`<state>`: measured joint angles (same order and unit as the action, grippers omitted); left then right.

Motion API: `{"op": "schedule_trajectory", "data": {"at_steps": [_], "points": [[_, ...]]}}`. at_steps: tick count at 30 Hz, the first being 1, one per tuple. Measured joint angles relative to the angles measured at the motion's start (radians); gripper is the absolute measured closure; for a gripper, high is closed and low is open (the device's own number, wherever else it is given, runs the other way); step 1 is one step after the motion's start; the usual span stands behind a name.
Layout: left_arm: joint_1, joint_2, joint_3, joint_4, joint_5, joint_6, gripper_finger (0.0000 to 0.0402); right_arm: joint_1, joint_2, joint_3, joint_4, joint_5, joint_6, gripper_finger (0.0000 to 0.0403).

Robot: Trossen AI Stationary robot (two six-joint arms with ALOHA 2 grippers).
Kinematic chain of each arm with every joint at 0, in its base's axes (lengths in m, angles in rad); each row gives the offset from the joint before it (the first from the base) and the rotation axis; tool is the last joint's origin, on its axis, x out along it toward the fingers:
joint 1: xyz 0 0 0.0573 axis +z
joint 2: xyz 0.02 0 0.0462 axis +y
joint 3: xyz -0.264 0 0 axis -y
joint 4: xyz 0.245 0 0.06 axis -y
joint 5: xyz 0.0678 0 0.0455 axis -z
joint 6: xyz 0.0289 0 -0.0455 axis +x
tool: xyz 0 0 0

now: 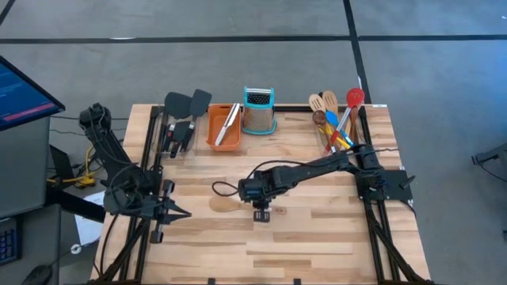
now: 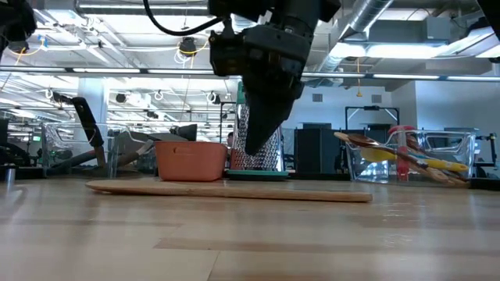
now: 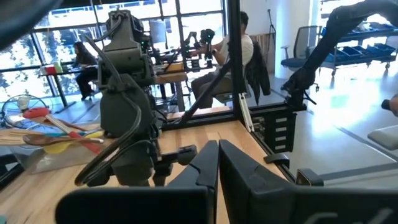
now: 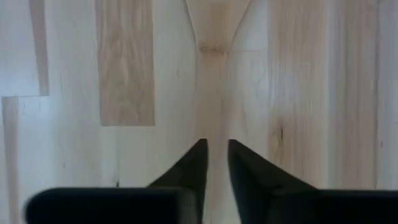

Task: Pick & Place Kitchen Items
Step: Put the brown wooden spoon into the right transparent bin

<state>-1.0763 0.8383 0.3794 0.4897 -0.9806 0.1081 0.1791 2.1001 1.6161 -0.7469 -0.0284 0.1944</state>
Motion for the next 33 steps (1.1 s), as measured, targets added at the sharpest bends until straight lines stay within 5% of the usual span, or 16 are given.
{"op": "schedule_trajectory", "data": {"at_steps": [8,13,33], "points": [[0.0,0.0,0.0,0.001,0.0,0.0,0.04,-0.001,0.0,-0.001,-0.001,0.002,0.043,0.0235],[0.0,0.0,0.0,0.001,0.0,-0.009,0.04,0.003,0.0,-0.027,-0.001,0.002,0.043,0.0196],[0.0,0.0,0.0,0.001,0.001,-0.011,0.04,0.006,0.105,-0.034,0.027,0.008,0.05,0.0215]]}}
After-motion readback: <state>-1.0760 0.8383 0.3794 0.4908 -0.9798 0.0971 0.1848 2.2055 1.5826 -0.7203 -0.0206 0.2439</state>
